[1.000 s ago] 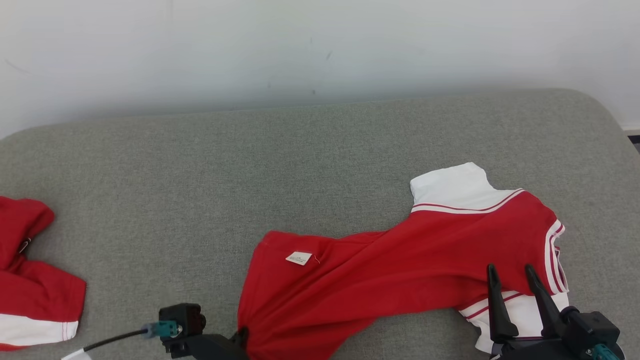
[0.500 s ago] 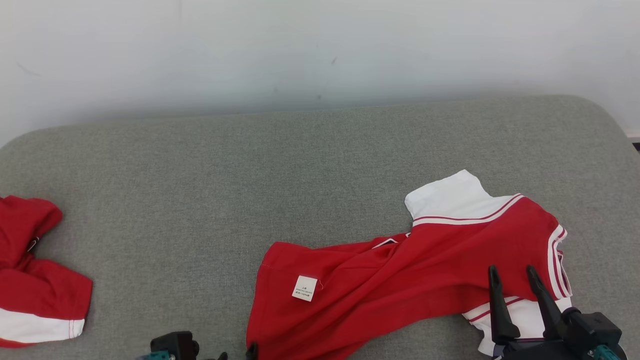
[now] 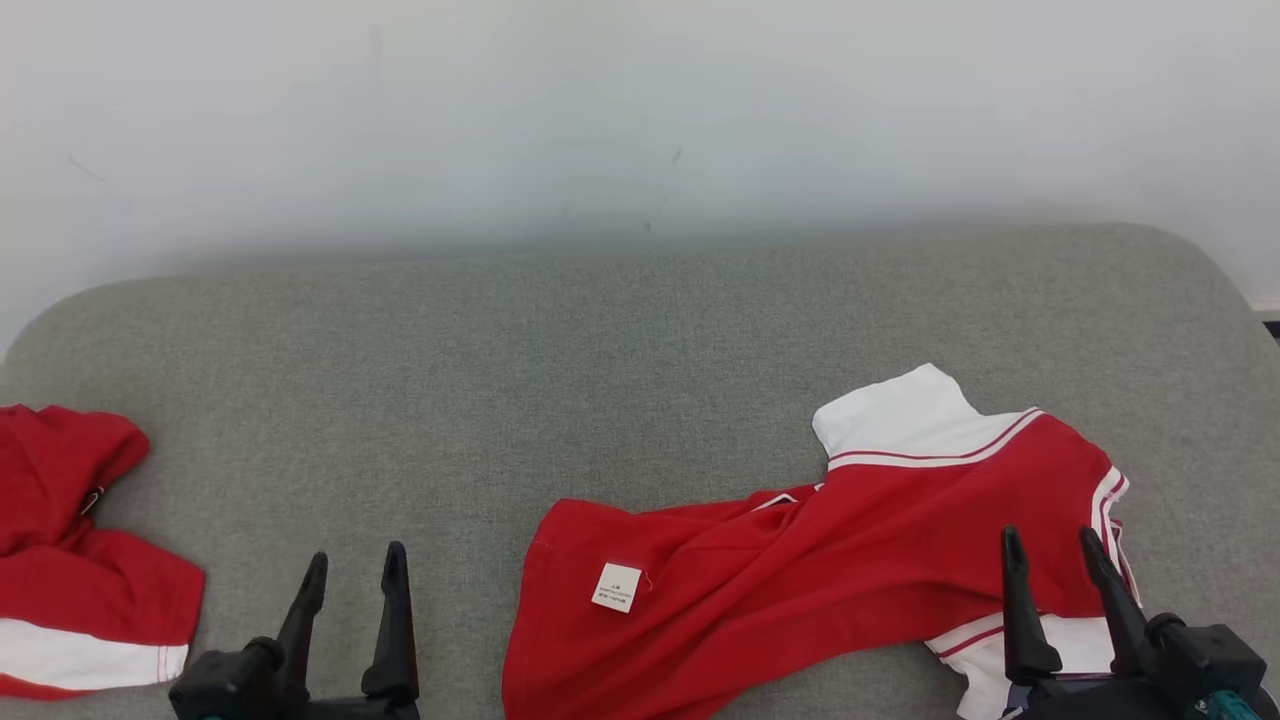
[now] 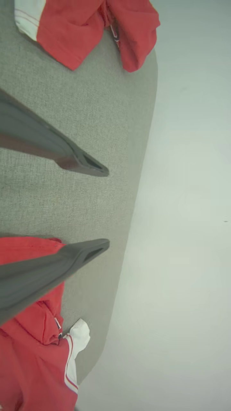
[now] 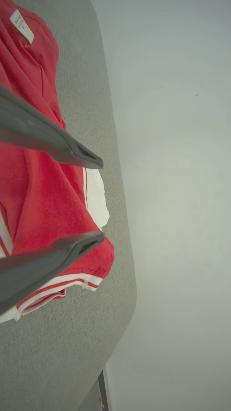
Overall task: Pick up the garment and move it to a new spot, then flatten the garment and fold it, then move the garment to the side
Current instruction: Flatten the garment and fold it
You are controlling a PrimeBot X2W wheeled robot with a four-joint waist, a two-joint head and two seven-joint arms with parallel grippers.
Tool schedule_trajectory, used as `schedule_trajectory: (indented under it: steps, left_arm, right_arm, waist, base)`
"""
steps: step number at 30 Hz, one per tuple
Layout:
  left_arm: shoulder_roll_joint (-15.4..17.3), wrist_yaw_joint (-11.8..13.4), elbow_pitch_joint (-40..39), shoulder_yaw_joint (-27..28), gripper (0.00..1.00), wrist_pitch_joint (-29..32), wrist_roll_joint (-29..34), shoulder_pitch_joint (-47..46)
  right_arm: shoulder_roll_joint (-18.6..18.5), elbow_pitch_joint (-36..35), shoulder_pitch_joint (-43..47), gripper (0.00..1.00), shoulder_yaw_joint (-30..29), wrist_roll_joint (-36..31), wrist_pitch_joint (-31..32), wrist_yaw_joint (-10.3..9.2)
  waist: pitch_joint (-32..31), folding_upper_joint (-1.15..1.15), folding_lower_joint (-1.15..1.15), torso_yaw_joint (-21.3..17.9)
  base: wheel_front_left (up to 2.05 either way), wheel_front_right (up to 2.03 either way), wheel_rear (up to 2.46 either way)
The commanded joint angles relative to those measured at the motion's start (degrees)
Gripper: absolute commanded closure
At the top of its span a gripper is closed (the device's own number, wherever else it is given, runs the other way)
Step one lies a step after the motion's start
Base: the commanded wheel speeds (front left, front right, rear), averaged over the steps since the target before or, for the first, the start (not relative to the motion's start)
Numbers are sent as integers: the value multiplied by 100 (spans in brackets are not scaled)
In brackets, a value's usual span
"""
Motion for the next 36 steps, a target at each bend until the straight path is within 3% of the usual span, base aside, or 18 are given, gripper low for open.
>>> schedule_trajectory:
  steps: [1, 8, 15, 27, 36]
  left_arm:
    - [-139, -159, -86, 224, 0, -29, 517, 181]
    - [-808, -933, -113, 1226, 0, -33, 2232, 948]
    - [-1261, -1515, 218, 1871, 0, -35, 2863, 1441]
    - [-1685, -2051, 206, 2615, 0, -34, 3172, 1678]
    - [-1785, -2164, 211, 2731, 0, -35, 3228, 1631]
  right_arm:
    - [-5, -23, 62, 0, -28, -53, -28, -15]
    - [-7, 30, 270, 0, -137, -221, -29, -15]
    - [-8, 134, 468, 0, -150, -277, 28, -15]
    - [-7, 244, 694, 0, 30, -215, -59, -15]
    - [-7, 179, 696, 0, 129, -166, -22, -15]
  waist:
    - [-98, 0, 0, 68]
    - [-217, 0, 0, 219]
    - [-350, 0, 0, 192]
    - [-448, 0, 0, 208]
    - [-435, 0, 0, 219]
  base:
    - [0, 0, 0]
    - [0, 0, 0]
    - [0, 0, 0]
    - [0, 0, 0]
    - [0, 0, 0]
